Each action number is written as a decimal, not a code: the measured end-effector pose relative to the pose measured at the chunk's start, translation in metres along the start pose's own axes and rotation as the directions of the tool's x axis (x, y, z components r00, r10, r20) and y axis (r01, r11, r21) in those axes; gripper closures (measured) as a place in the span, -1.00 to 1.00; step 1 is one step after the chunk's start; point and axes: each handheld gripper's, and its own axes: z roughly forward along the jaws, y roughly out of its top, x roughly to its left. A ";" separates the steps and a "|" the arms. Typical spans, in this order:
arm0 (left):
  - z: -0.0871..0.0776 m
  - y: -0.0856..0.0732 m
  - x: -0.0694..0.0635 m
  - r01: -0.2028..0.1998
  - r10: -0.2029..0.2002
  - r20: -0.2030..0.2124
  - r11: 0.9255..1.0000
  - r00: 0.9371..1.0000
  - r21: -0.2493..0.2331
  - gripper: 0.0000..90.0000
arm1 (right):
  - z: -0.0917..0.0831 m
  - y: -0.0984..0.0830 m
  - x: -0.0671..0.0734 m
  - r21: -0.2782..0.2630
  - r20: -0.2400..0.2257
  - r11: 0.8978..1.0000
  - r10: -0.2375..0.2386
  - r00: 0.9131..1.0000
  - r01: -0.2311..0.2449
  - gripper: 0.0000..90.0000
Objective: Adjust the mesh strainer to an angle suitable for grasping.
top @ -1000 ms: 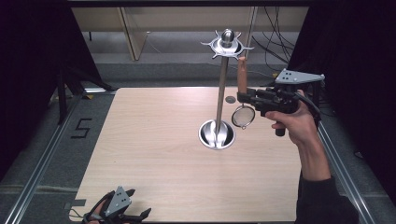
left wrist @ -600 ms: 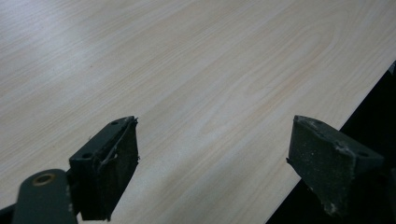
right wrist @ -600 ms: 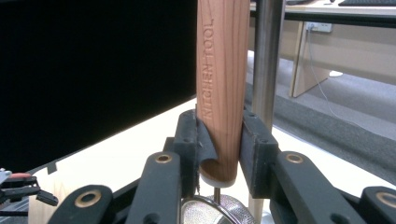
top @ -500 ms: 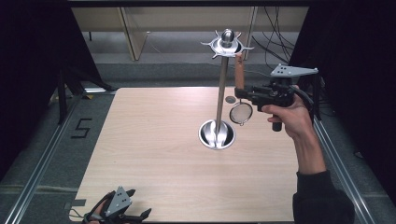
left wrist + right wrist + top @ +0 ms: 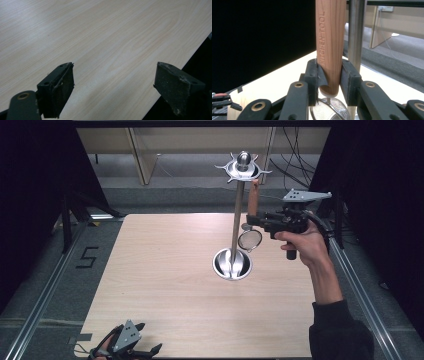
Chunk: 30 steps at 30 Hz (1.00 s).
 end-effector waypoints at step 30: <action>0.002 -0.001 -0.002 0.018 -0.017 -0.002 1.000 1.000 0.009 -0.66 | -0.037 -0.033 0.024 -0.087 0.065 0.996 -0.017 0.998 0.023 0.08</action>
